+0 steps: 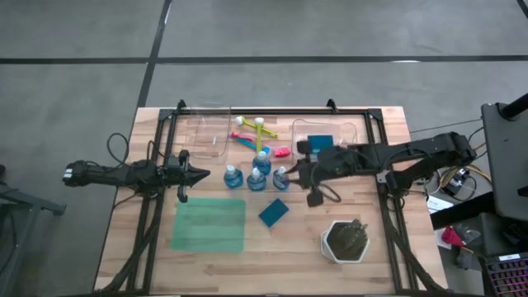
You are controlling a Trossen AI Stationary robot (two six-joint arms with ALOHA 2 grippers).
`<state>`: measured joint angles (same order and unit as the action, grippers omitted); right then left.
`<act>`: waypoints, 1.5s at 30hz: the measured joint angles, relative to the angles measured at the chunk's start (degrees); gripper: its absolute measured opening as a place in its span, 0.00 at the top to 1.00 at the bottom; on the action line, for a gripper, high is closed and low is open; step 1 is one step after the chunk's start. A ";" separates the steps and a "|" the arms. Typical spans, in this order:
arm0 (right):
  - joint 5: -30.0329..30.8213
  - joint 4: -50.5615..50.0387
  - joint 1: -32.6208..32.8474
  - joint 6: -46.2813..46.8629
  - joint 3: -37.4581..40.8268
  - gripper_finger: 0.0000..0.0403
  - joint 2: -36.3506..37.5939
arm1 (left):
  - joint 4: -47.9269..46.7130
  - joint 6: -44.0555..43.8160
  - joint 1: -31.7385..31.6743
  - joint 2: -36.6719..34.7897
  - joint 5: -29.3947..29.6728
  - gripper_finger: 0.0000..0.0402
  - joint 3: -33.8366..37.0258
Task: Pick & Place Kitchen Sink Supplies
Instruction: Put the blue sponge into the right transparent bin
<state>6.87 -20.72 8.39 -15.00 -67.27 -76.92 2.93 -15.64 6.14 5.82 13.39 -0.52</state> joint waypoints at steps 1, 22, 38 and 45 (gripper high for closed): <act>-0.02 0.10 0.78 0.04 0.00 0.79 -0.69 | 0.01 0.00 -0.01 0.00 0.00 1.00 -0.01; 2.29 -0.10 10.15 -2.07 -3.56 0.65 -18.11 | 0.01 0.00 0.01 0.00 0.00 1.00 0.00; 2.31 -1.58 10.24 -5.16 -3.41 0.70 -28.34 | 0.01 0.00 0.01 0.00 0.00 1.00 -0.01; 2.46 -1.43 10.21 -5.64 -3.25 0.67 -31.67 | 0.01 0.01 0.00 0.00 0.00 1.00 -0.01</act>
<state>9.34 -22.15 18.60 -20.64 -70.52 -108.59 2.94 -15.63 6.14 5.82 13.39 -0.53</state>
